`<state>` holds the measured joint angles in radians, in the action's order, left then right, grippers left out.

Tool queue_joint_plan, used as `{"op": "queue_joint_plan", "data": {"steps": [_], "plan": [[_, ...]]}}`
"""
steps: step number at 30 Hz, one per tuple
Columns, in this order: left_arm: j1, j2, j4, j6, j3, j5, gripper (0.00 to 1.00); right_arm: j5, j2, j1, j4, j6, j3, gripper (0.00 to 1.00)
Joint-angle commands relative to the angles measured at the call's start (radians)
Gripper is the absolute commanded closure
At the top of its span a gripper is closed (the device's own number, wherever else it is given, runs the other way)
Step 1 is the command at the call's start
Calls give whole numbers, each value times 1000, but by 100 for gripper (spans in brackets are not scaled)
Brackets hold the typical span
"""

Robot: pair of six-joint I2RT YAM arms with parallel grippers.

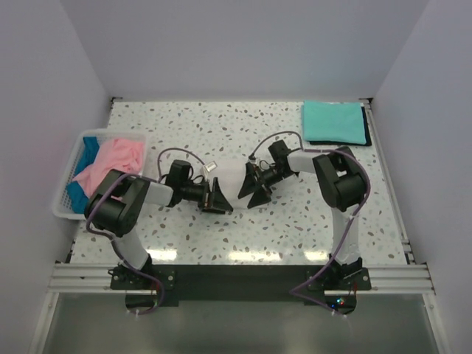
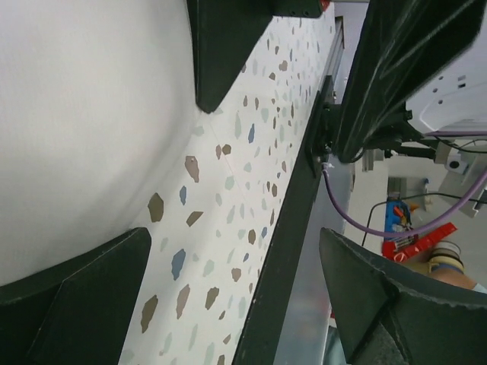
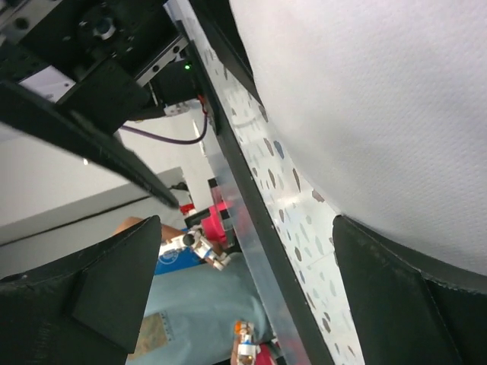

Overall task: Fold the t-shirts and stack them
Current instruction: Fold the tshirt, then neatly place the folded tshirt to the corner

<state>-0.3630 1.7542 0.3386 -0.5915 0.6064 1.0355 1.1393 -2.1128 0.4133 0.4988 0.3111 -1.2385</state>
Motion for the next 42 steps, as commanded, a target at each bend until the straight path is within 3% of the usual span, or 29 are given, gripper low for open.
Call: {"op": "queue_joint_plan", "data": {"steps": [1,6,13,18,21,25,28,31,34,42], "plan": [[59,68,-107,168,-17,-45,0,-125,-116,-80,23,-52,54,1],[91,96,-231,309,3,-9,0,-104,-99,-108,130,-157,70,1],[122,47,-335,398,32,-16,0,-66,-52,-139,380,-476,34,1],[52,-155,-495,482,139,-3,0,14,94,-139,576,-537,-109,1],[1,-272,-550,493,232,-67,0,-9,189,-146,619,-546,-215,1],[-65,-321,-630,648,396,-373,0,-105,312,-229,486,-373,-208,1],[-146,-328,-590,740,429,-541,0,-246,408,-338,339,-258,-121,1],[-298,-322,-456,887,394,-838,0,-375,445,-410,326,-235,-84,1],[-454,-285,-273,1056,327,-1006,10,-476,476,-464,308,-184,-35,1],[-723,-115,39,1243,227,-1104,36,-541,528,-516,260,-76,85,2]]}}
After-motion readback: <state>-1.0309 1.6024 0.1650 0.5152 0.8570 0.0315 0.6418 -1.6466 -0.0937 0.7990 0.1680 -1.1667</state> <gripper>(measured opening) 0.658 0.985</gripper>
